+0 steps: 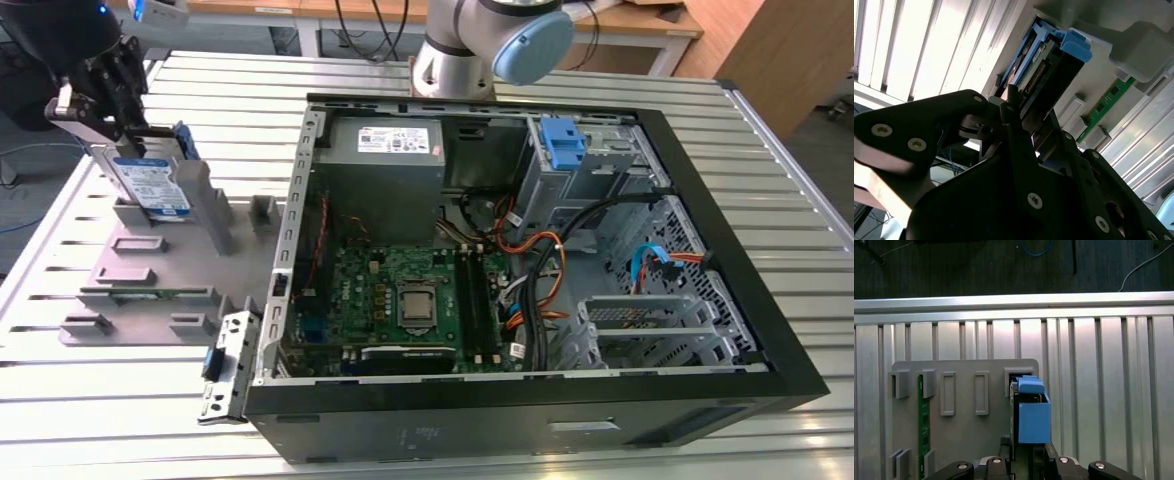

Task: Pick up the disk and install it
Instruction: 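Pick up the disk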

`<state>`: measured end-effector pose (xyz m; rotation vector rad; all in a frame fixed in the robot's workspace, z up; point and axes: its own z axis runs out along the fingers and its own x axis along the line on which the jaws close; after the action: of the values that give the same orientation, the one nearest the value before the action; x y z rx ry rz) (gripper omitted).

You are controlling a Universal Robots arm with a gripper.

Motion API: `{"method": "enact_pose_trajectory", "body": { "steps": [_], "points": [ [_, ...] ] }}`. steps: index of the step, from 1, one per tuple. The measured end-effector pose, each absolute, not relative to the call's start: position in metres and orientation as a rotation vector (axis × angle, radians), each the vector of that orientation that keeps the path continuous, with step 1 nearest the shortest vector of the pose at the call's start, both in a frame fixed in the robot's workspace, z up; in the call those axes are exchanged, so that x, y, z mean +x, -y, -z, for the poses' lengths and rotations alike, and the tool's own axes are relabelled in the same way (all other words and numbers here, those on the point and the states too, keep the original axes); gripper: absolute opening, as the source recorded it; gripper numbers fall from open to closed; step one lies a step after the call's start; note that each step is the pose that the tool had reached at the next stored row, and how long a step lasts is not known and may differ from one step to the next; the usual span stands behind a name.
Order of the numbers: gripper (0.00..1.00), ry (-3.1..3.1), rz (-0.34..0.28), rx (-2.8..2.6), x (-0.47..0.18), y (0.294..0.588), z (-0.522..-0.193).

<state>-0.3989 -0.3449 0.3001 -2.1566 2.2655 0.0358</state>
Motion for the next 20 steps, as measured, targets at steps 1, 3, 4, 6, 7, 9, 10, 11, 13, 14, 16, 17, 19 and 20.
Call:
{"method": "enact_pose_trajectory", "body": {
  "steps": [1, 3, 4, 6, 7, 9, 10, 11, 13, 14, 16, 17, 19, 20],
  "points": [
    [0.35, -2.266, -0.036, -2.157, -0.3989, 0.3449, -0.3001],
    [0.35, -2.266, -0.036, -2.156, -0.3988, 0.3449, -0.3001],
    [0.35, -2.265, -0.036, -2.156, -0.3989, 0.3449, -0.3007],
    [0.35, -2.265, -0.036, -2.156, -0.3988, 0.3449, -0.3021],
    [0.35, -2.265, -0.036, -2.156, -0.3988, 0.3449, -0.3022],
    [0.35, -2.265, -0.035, -2.156, -0.3988, 0.3449, -0.3025],
    [0.35, -2.263, -0.032, -2.156, -0.3989, 0.3449, -0.3025],
    [0.35, -2.259, -0.03, -2.158, -0.3988, 0.3449, -0.3024],
    [0.35, -2.242, -0.028, -2.173, -0.3988, 0.3449, -0.3018],
    [0.35, -2.237, -0.027, -2.178, -0.3989, 0.3449, -0.3018],
    [0.35, -2.236, -0.027, -2.18, -0.399, 0.3449, -0.3018],
    [0.35, -2.236, -0.027, -2.18, -0.399, 0.3449, -0.3018],
    [0.35, -2.236, -0.027, -2.18, -0.399, 0.3449, -0.3017],
    [0.35, -2.236, -0.027, -2.18, -0.399, 0.3449, -0.3017]
  ]
}}
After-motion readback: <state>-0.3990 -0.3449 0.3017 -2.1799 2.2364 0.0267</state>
